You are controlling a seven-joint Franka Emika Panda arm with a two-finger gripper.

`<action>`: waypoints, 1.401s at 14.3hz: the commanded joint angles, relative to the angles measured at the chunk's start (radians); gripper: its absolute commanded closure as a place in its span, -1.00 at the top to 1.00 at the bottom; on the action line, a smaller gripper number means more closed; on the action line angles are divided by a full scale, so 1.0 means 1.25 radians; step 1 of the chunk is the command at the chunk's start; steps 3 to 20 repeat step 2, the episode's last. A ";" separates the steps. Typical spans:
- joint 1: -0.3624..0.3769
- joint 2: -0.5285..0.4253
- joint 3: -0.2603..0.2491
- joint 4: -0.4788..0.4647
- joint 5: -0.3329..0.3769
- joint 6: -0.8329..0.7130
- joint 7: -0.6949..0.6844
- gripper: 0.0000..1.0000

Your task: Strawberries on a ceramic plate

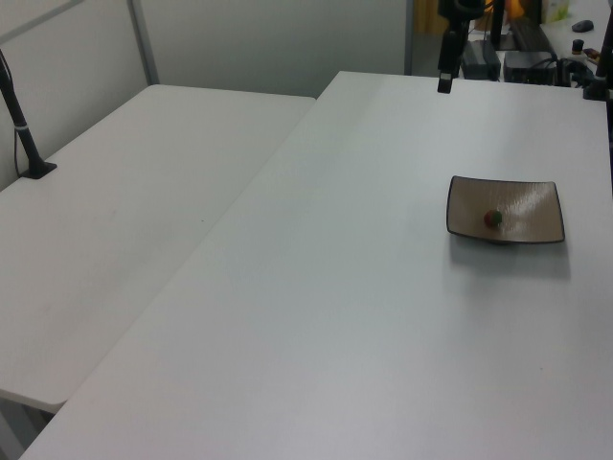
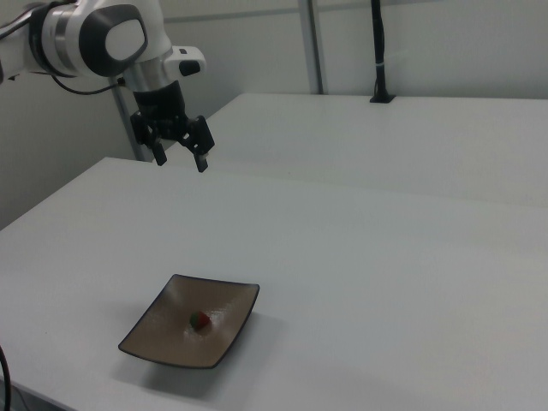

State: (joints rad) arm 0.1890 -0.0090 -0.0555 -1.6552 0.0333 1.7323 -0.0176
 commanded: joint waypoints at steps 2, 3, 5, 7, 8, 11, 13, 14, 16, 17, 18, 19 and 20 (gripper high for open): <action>-0.010 -0.008 0.012 -0.004 0.019 -0.013 -0.019 1.00; -0.010 -0.008 0.012 -0.004 0.019 -0.013 -0.019 1.00; -0.010 -0.008 0.012 -0.004 0.019 -0.013 -0.019 1.00; -0.010 -0.008 0.012 -0.004 0.019 -0.013 -0.019 1.00; -0.010 -0.008 0.012 -0.004 0.019 -0.013 -0.019 1.00; -0.010 -0.008 0.012 -0.004 0.019 -0.013 -0.019 1.00; -0.010 -0.008 0.012 -0.004 0.019 -0.013 -0.019 1.00; -0.010 -0.008 0.012 -0.004 0.019 -0.013 -0.019 1.00; -0.010 -0.008 0.012 -0.004 0.019 -0.013 -0.019 1.00; -0.010 -0.008 0.012 -0.004 0.019 -0.013 -0.019 1.00; -0.010 -0.008 0.012 -0.004 0.019 -0.013 -0.019 1.00; -0.010 -0.008 0.012 -0.004 0.019 -0.013 -0.019 1.00; -0.010 -0.008 0.012 -0.004 0.019 -0.013 -0.019 1.00</action>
